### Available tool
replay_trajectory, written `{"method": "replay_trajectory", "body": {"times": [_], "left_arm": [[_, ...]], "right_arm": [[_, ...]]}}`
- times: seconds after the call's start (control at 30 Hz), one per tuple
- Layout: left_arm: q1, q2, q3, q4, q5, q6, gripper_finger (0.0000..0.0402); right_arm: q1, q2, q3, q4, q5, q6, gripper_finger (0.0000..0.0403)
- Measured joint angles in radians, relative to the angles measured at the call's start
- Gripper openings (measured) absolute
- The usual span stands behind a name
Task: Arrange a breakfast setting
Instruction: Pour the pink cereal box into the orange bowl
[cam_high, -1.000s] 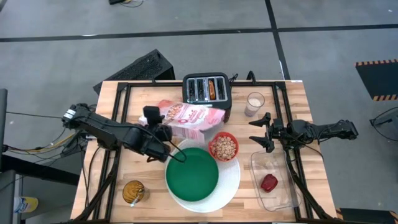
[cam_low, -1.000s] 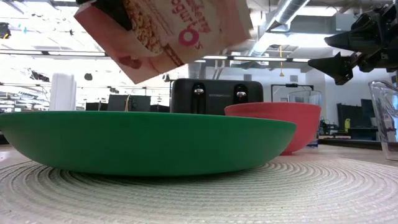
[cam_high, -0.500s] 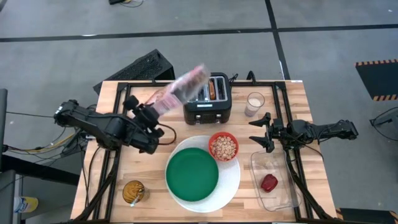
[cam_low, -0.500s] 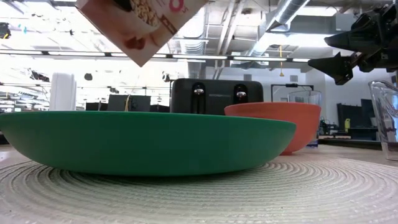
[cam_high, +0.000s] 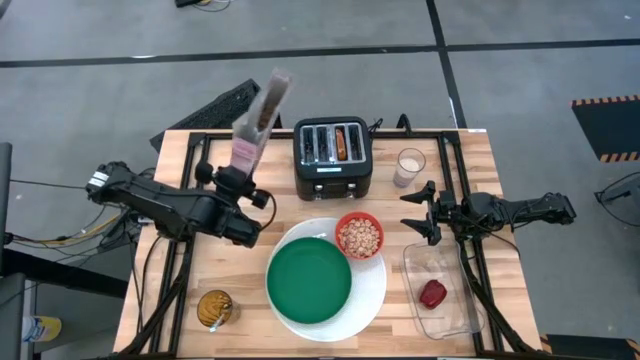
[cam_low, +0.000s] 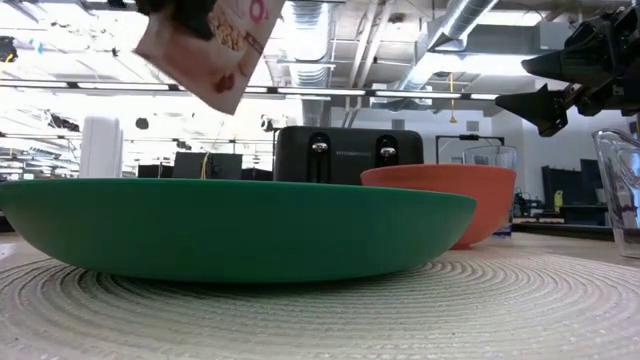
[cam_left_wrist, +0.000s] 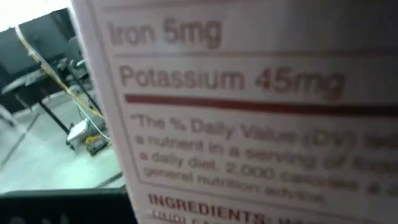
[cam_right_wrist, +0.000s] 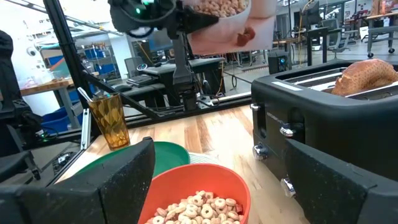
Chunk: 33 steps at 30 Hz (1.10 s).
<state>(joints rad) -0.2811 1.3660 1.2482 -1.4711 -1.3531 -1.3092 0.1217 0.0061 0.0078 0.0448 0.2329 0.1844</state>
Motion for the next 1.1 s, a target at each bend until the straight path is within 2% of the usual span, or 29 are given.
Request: {"method": "replay_trajectory", "body": {"times": [0.27, 0.5, 0.8, 0.93, 1.1], "left_arm": [[0.044, 0.000, -0.219, 0.174, -0.079, -0.154, 0.0126], [0.082, 0.001, -0.411, 0.413, -0.113, -0.171, 0.0126], [0.143, 0.001, -0.627, 0.711, -0.065, -0.170, 0.0126], [0.158, 0.001, -0.688, 0.798, -0.065, -0.106, 0.0126], [0.200, 0.001, -0.776, 0.938, -0.028, -0.111, 0.0126]], "right_arm": [[0.000, 0.000, 0.000, 0.000, 0.000, 0.000, 0.0371], [0.000, 0.000, 0.000, 0.000, 0.000, 0.000, 0.0371], [0.000, 0.000, 0.000, 0.000, 0.000, 0.000, 0.0371], [0.000, 0.000, 0.000, 0.000, 0.000, 0.000, 0.0371], [0.000, 0.000, 0.000, 0.000, 0.000, 0.000, 0.0371]]}}
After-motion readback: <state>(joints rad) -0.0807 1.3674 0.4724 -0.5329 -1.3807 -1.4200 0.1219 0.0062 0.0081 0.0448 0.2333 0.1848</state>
